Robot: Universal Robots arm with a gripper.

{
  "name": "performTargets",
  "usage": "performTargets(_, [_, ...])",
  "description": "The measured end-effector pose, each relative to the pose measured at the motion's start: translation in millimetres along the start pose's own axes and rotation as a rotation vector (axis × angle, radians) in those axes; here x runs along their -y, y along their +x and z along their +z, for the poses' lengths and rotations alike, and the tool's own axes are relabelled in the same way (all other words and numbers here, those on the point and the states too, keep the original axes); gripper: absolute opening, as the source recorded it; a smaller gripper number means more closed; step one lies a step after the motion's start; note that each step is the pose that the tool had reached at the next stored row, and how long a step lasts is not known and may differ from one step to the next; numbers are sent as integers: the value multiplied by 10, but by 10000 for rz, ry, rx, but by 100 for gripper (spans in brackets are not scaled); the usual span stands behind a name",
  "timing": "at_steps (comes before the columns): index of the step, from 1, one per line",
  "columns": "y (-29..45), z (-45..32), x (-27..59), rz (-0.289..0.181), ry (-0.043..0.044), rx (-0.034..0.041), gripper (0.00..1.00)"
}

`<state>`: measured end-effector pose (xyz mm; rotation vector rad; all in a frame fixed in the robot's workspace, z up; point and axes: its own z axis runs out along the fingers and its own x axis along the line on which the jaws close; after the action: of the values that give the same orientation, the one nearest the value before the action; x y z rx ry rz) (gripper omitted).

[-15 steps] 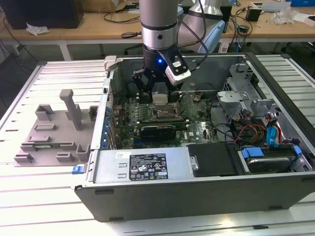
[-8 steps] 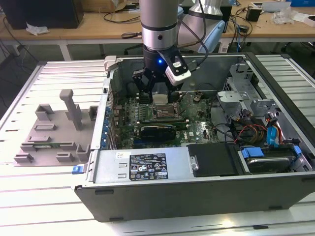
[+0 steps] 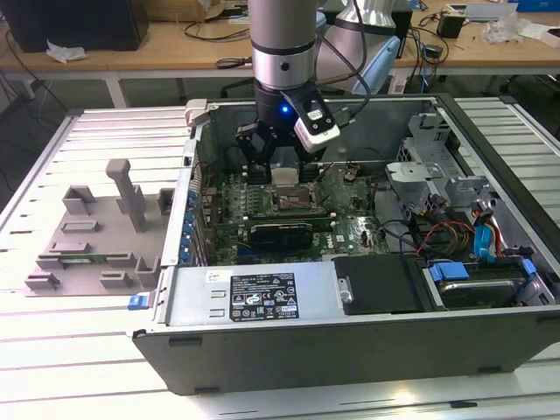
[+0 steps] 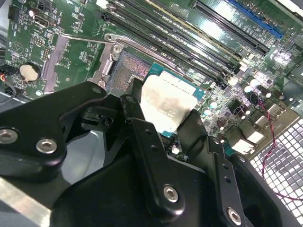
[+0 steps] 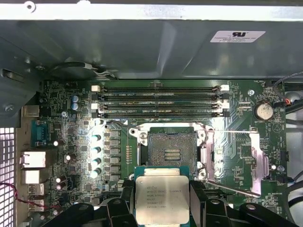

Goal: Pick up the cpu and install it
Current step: 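Place the cpu into insertion slot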

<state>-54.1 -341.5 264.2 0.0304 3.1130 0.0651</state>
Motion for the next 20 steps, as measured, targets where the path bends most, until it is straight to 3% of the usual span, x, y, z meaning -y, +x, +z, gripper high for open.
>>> performTargets(3, [-1, 0, 0, 165, 4, 7, 55])
performTargets(8, [0, 0, 0, 1162, 31, 49, 55])
performTargets(20, [0, 0, 0, 2685, 74, 113, 55])
